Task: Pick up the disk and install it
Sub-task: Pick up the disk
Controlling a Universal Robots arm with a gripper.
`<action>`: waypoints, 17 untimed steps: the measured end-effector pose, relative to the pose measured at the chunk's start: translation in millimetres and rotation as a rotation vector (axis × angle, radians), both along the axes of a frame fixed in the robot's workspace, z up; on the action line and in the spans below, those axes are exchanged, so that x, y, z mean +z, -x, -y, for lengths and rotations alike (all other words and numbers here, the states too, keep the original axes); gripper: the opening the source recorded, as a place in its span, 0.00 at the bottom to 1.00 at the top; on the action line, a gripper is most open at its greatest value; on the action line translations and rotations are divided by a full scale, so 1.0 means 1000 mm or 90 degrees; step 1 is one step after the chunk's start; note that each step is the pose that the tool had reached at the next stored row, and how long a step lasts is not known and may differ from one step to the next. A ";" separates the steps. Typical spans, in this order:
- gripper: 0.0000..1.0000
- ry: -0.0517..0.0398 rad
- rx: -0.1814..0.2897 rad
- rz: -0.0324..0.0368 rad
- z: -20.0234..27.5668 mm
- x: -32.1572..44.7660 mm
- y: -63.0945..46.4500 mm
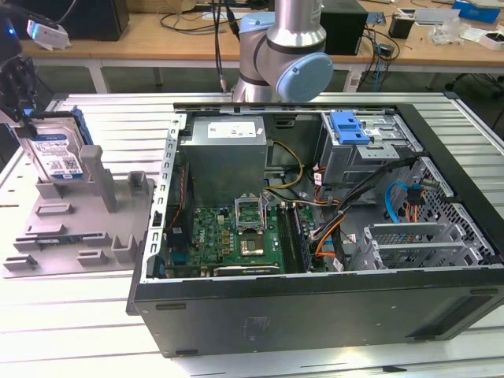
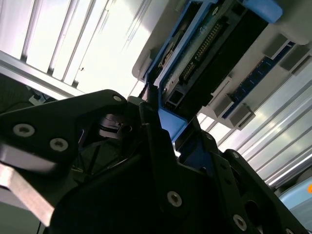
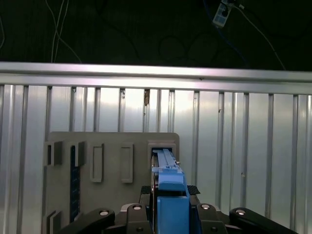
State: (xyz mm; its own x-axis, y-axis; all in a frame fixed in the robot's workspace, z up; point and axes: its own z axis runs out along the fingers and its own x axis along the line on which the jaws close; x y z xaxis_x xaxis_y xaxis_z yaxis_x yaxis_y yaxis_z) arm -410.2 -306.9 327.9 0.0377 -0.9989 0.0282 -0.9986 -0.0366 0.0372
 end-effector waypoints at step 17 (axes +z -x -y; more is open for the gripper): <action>0.37 0.0000 0.000 0.0002 0.0000 0.0306 -0.004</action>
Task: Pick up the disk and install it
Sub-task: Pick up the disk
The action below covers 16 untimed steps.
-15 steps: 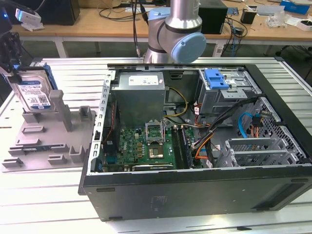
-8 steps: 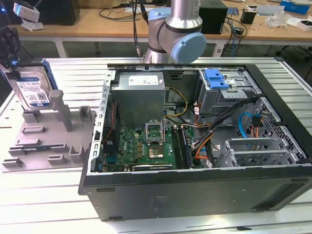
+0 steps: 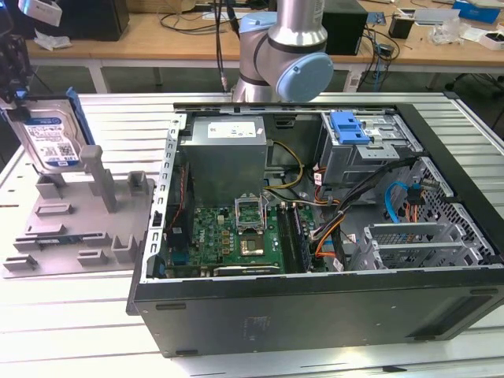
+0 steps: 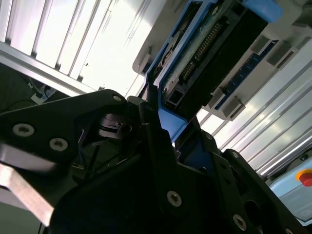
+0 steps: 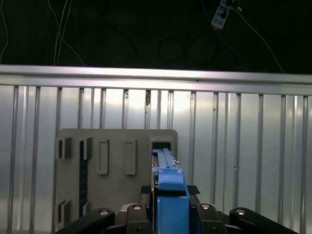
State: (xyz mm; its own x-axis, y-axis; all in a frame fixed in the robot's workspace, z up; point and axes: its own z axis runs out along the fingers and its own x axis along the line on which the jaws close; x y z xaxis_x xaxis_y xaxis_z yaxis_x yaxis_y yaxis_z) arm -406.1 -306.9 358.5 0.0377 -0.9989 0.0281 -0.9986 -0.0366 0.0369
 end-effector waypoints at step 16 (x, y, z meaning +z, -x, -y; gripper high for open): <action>0.37 0.0000 0.000 0.0000 0.0000 0.0305 -0.005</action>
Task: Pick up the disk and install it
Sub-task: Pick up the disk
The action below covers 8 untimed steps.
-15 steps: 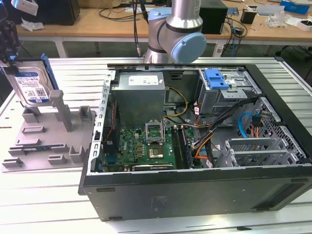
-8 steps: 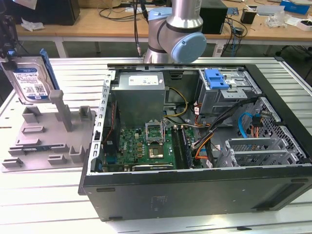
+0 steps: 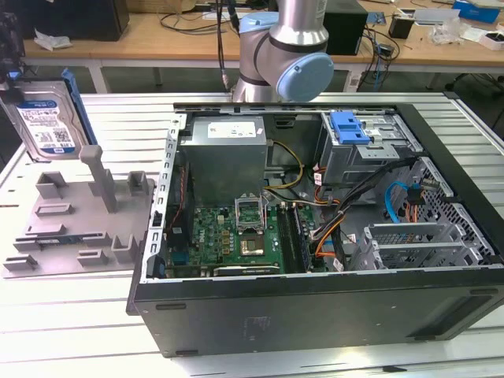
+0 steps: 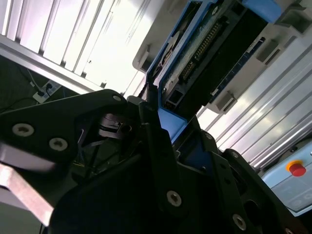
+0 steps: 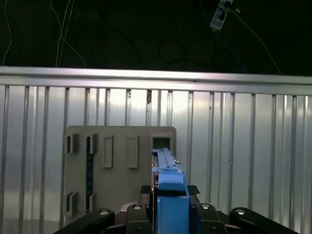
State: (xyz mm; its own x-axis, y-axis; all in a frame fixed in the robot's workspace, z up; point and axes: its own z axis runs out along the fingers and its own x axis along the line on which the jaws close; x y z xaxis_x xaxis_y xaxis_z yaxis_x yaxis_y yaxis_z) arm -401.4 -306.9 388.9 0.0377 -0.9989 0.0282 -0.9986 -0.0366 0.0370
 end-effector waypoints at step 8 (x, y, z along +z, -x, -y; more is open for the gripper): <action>0.37 0.0000 0.000 0.0000 0.0000 0.0184 -0.001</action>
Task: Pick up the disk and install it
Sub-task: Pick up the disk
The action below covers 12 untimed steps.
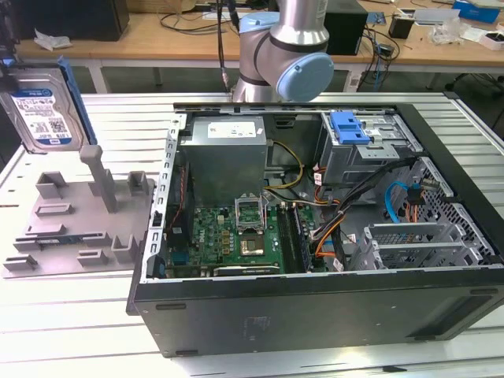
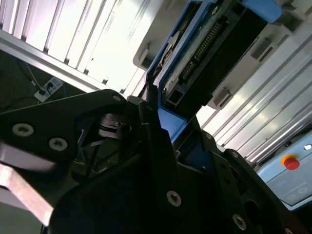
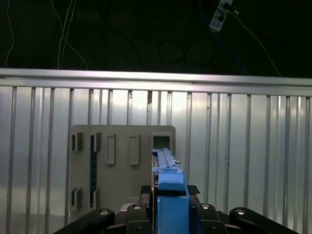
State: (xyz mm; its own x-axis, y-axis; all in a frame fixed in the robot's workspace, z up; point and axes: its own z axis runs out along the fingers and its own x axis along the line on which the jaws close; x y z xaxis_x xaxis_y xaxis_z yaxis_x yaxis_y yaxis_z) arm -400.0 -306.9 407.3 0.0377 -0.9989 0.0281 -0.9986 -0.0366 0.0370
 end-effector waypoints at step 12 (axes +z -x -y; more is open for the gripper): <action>0.37 0.0000 0.000 0.0001 0.0000 0.0301 -0.007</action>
State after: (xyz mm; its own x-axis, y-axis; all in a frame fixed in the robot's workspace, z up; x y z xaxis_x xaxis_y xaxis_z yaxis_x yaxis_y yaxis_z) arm -393.4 -306.9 437.5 0.0377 -0.9989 0.0282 -0.9986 -0.0366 0.0369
